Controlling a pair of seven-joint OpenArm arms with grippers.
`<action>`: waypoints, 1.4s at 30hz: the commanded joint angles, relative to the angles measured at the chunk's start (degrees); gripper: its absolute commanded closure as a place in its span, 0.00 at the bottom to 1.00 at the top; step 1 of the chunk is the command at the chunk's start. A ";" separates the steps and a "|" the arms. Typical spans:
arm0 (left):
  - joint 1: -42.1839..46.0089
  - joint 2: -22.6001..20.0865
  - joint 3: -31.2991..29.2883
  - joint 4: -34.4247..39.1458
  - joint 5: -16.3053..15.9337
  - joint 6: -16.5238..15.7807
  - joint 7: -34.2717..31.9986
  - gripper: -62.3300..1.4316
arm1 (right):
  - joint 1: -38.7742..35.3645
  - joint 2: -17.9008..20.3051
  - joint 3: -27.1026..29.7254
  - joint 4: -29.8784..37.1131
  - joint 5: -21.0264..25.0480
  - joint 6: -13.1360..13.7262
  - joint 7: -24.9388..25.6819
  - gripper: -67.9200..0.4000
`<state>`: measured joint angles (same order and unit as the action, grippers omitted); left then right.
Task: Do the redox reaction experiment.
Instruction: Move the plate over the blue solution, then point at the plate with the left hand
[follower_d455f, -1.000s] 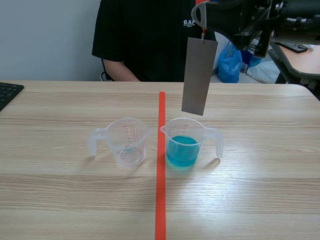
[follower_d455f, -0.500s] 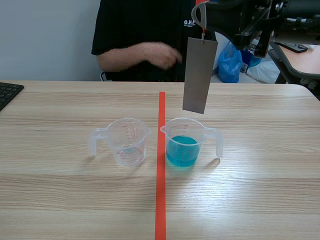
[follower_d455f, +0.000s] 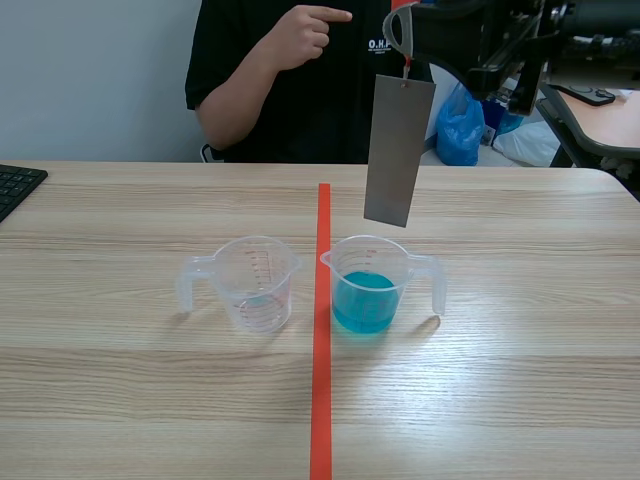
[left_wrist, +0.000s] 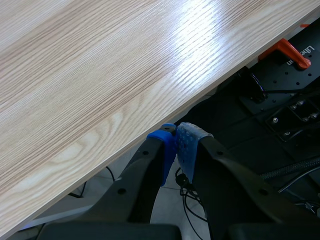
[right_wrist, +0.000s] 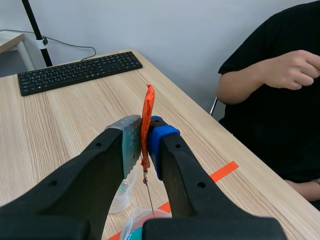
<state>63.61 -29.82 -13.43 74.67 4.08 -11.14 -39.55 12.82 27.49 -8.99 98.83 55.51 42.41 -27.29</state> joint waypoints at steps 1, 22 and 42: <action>0.02 0.26 -0.09 0.92 -0.20 -0.17 -0.98 0.92 | 1.62 0.72 0.31 0.09 0.70 0.31 1.07 0.97; -15.32 -10.14 -0.04 8.52 -7.56 -14.82 -8.35 0.92 | 1.62 0.57 0.24 0.09 0.70 0.31 1.07 0.97; -61.11 -16.09 28.11 11.50 -31.43 -24.44 20.11 0.92 | 1.62 0.57 0.24 0.09 0.70 0.31 1.07 0.97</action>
<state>2.24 -47.40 14.83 85.95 -26.55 -35.22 -18.92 12.82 27.46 -9.02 98.83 55.55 42.41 -27.29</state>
